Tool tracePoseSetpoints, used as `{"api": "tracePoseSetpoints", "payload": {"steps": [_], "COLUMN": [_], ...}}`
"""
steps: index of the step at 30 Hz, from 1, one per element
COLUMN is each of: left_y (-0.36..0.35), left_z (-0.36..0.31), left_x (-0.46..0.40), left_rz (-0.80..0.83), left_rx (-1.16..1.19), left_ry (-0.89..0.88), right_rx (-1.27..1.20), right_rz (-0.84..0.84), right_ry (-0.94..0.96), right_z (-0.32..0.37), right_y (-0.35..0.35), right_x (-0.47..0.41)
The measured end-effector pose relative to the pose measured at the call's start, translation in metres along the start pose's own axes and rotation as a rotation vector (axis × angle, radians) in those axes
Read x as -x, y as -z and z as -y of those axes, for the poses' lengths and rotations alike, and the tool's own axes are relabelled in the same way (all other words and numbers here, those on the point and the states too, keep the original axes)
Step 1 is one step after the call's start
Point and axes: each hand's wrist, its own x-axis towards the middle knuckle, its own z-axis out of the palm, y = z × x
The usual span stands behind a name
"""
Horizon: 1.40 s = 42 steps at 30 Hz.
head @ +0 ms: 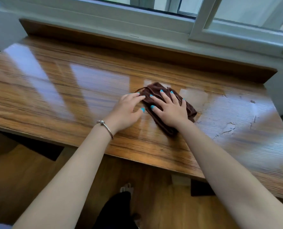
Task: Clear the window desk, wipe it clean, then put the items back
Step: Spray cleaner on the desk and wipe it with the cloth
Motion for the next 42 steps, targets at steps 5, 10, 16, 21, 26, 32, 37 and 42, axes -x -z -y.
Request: {"api": "tracePoseSetpoints", "payload": {"steps": [5,10,16,21,26,32,37,42], "left_y": [-0.008,-0.018,-0.020,-0.022,-0.024,-0.031,-0.030,-0.022], "left_z": [0.007,0.000,-0.007,-0.005,0.000,-0.005,0.003,0.021], "left_x": [-0.031,-0.087,-0.146,-0.177,-0.197,-0.226,-0.227,-0.221], "left_rz": [0.015,0.091,0.090,0.080,0.086,0.135,0.118,0.100], "left_rx": [0.005,0.030,0.014,0.004,0.050,0.100,0.094,0.110], "left_ry": [-0.024,-0.071,-0.120,-0.139,-0.134,-0.153,-0.127,-0.091], "right_rx": [0.010,0.039,0.057,0.112,0.056,0.062,0.096,0.067], "right_rz": [-0.052,-0.062,-0.053,-0.060,-0.083,-0.006,-0.007,0.026], "right_ry": [0.114,0.311,0.118,-0.024,0.117,0.339,0.192,0.191], "right_z": [0.007,-0.019,-0.069,-0.096,-0.080,-0.100,-0.137,-0.152], "right_y": [-0.022,-0.039,0.002,0.033,0.014,0.015,0.051,0.059], "right_x": [0.060,0.133,0.001,-0.104,-0.045,-0.020,-0.132,-0.173]}}
